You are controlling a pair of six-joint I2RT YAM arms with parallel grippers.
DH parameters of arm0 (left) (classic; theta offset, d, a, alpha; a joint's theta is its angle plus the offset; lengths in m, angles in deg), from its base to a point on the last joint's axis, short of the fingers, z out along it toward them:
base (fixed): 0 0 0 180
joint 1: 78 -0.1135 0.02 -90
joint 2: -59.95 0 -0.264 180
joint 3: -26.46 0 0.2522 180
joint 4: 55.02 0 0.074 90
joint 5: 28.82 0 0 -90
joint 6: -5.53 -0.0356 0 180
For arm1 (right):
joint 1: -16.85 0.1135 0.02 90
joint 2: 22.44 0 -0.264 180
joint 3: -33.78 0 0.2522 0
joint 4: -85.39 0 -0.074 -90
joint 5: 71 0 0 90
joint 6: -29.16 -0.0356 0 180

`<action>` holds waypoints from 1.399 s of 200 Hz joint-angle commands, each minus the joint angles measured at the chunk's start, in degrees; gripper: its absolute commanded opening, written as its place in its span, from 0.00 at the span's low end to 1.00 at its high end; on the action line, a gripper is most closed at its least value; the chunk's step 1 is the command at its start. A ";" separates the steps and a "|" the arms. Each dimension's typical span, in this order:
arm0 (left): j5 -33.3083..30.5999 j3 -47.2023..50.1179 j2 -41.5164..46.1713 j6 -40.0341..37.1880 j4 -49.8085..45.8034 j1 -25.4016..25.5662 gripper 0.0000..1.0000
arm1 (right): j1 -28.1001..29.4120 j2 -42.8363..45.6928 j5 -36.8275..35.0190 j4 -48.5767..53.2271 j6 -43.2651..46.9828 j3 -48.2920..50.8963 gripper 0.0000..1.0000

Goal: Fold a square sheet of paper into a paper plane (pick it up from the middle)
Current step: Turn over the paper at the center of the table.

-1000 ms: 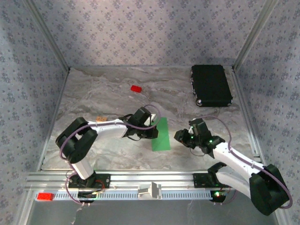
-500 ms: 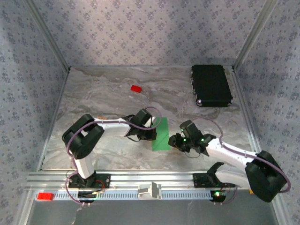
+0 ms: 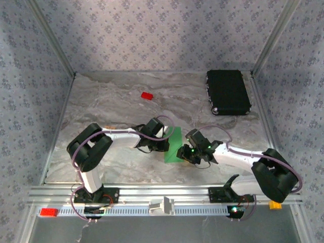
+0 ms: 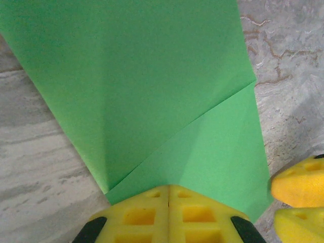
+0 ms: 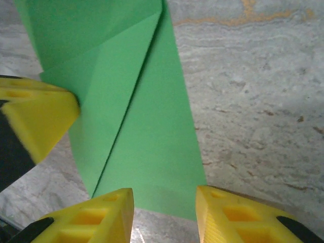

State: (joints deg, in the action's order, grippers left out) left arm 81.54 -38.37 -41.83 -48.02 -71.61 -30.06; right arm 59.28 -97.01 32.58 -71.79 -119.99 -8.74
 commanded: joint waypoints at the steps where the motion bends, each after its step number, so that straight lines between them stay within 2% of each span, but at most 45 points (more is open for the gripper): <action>1: -0.48 1.60 -0.79 -0.90 -2.33 -0.05 0.02 | 0.50 -1.52 -0.97 -1.73 -1.33 -0.09 0.38; 39: -0.35 1.66 -0.90 -0.85 -2.20 -0.13 0.01 | 0.29 -1.11 -0.84 -7.12 -1.84 0.57 0.40; 89: -0.24 1.53 -0.75 -0.60 -2.17 -0.12 0.01 | -2.71 -1.93 0.69 -15.10 -3.01 2.04 0.45; 156: -0.08 1.56 -0.44 -0.50 -2.09 -0.08 0.01 | -5.11 -5.14 3.07 -20.15 -2.99 2.77 0.46; 280: 1.00 1.84 0.00 0.80 -0.56 -0.24 0.01 | -9.02 -6.87 5.77 -25.91 -2.61 5.37 0.37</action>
State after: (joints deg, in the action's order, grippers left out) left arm 81.98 -38.08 -41.74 -47.78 -71.09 -30.12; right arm 50.80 -103.39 37.52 -96.22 -122.55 -4.45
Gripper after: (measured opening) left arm 0.047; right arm 0.372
